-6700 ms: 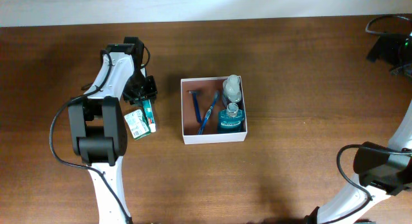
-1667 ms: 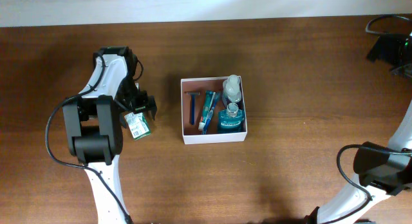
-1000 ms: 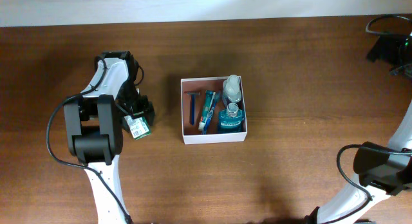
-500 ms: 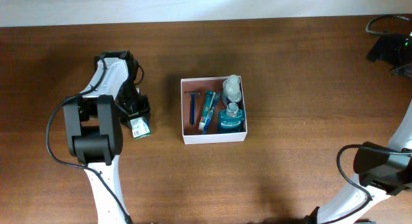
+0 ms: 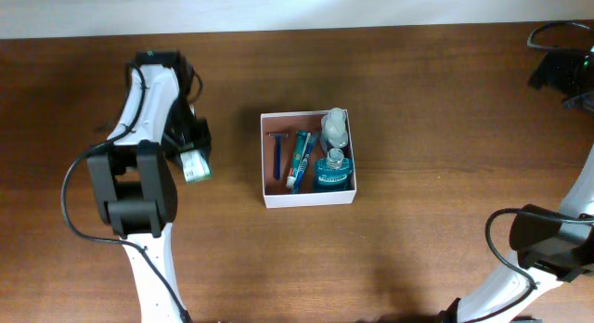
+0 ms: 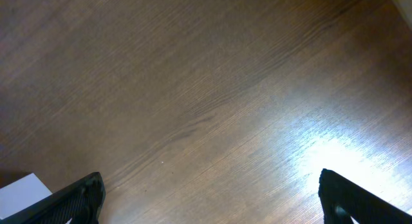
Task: Pack container
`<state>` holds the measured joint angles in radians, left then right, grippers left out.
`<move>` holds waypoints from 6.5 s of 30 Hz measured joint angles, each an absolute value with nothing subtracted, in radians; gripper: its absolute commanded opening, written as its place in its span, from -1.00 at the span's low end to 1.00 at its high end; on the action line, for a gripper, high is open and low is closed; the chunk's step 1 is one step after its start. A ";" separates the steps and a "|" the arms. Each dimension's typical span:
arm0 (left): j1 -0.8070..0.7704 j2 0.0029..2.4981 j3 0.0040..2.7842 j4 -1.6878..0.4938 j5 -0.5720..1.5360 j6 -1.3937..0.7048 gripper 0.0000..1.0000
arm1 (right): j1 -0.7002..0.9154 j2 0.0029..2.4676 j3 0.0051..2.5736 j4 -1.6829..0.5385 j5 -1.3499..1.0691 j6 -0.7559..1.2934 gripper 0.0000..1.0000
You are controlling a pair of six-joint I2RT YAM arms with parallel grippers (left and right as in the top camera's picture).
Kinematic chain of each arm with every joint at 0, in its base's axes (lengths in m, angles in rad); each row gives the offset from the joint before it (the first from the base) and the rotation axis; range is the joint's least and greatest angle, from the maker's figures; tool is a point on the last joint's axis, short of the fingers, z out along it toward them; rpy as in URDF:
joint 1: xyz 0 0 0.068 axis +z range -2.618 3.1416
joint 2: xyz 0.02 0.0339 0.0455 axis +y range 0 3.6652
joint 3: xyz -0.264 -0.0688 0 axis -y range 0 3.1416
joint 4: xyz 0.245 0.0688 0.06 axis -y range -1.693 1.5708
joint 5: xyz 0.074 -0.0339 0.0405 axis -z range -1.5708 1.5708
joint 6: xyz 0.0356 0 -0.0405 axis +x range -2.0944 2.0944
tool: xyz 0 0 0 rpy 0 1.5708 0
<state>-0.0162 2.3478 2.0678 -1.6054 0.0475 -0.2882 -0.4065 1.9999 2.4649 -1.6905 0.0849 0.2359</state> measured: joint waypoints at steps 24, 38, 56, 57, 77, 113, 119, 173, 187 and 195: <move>-0.227 2.347 2.319 -1.684 0.450 -0.308 -0.58 | -0.406 2.000 2.465 -1.691 0.085 0.236 0.97; -0.397 2.347 2.319 -1.684 0.342 -0.311 -0.48 | -0.406 2.000 2.465 -1.691 0.085 0.236 0.97; -0.389 2.348 2.370 -1.681 0.300 -0.302 0.68 | -0.406 2.000 2.465 -1.691 0.085 0.236 0.98; -0.381 2.348 2.393 -1.683 0.299 -0.295 0.68 | -0.406 2.000 2.465 -1.691 0.085 0.236 0.97; -0.284 1.818 3.076 -1.681 -0.433 -0.227 0.99 | -0.406 2.000 2.465 -1.690 0.085 0.236 0.97; -0.284 1.698 3.073 -1.684 -0.656 -0.227 0.99 | -0.406 2.000 2.465 -1.691 0.085 0.236 0.98; -0.284 1.698 3.073 -1.684 -0.656 -0.227 0.99 | -0.406 2.000 2.465 -1.691 0.085 0.236 0.97; -0.284 1.697 3.070 -1.687 -0.656 -0.227 0.99 | -0.073 0.279 0.399 -0.050 0.044 -0.047 0.97; -0.284 1.697 3.070 -1.687 -0.656 -0.227 0.99 | -0.073 0.023 0.039 0.206 0.032 0.004 0.97; -0.284 1.697 3.070 -1.687 -0.656 -0.227 0.99 | -0.056 0.015 0.012 0.118 0.021 0.008 0.98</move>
<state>-0.2840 1.6966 3.0695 -1.6871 -0.6563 -0.2268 -0.0555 0.0147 0.0124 0.1181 0.0208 0.0082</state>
